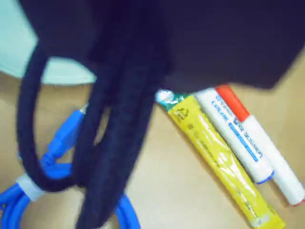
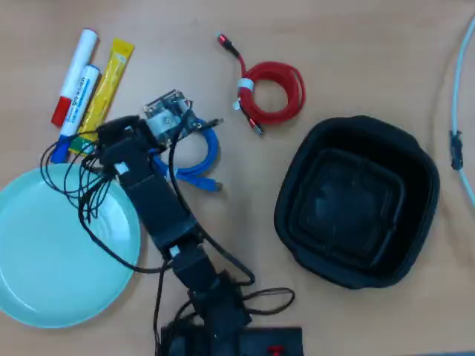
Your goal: Put a black charging cable in a black bowl and put a red charging cable in a green bowl
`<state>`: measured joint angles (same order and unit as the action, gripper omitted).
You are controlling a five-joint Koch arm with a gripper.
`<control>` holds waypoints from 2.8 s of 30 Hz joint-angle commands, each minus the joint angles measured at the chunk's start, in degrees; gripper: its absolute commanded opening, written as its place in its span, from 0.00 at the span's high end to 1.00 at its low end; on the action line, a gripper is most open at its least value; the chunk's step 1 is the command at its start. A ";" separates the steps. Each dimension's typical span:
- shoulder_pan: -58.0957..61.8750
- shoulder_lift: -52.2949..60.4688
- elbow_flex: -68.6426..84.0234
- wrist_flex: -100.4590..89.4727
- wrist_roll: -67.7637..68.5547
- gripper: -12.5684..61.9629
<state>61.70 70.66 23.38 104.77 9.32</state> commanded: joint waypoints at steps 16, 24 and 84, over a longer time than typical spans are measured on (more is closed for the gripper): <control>19.86 13.54 -6.33 4.92 -0.70 0.91; 40.43 13.71 -6.42 4.75 -0.44 0.91; 69.79 -7.29 -3.69 4.13 10.55 0.31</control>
<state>133.68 58.45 23.38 106.61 19.86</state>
